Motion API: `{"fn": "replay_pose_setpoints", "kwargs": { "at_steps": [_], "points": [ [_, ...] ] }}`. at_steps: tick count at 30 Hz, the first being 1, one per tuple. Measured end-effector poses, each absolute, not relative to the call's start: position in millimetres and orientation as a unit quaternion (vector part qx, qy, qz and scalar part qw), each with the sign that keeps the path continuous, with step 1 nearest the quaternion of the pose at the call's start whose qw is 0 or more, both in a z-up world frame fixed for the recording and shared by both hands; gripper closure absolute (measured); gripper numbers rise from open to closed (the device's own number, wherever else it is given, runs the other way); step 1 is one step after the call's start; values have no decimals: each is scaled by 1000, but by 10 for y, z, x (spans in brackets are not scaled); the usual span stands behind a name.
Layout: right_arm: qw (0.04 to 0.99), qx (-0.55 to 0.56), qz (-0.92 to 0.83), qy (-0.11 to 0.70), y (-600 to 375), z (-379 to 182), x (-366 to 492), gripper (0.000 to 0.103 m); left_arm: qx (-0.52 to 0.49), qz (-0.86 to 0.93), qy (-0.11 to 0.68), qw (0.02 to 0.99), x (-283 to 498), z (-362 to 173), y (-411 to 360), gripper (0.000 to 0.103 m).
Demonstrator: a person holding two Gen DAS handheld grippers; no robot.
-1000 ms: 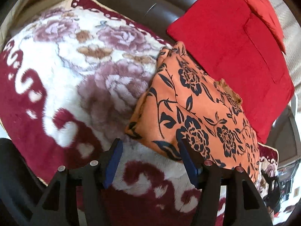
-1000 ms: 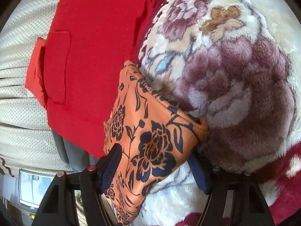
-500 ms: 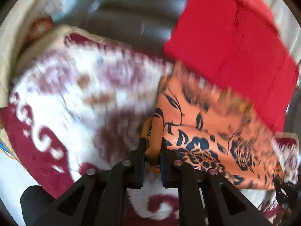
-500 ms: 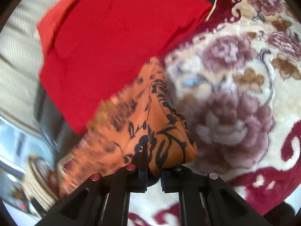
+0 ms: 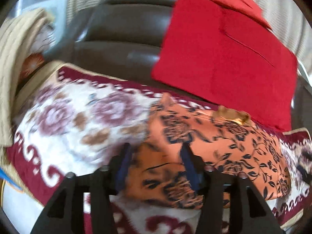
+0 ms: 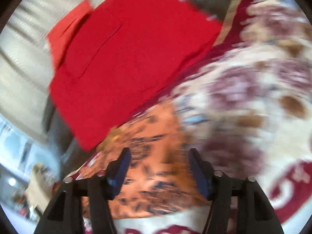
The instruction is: Fold small clothes
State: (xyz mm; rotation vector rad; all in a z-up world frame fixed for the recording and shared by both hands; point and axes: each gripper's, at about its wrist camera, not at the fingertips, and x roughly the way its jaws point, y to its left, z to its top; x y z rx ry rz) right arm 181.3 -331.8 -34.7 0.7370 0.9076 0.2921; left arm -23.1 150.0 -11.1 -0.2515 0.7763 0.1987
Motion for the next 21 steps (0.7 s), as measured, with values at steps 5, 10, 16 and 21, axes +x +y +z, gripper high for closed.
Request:
{"fn": "replay_pose_setpoints", "kwargs": {
  "at_steps": [5,10,16,21],
  "points": [
    [759,363,185,507,-2920,-823,2659,35,-78,77,419,901,157,-266,1167,45],
    [782,358,74,506,-3108,-1050,2977,36,-68,85,441,891,275,-426,1126,45],
    [819,312,115,467,-2889,-621,2412,34,-75,89,446,887,307,-482,1140,45],
    [814,353,159,433,-2864,-457,1428,34,-74,83,444,889,231,-415,1093,45]
  ]
}}
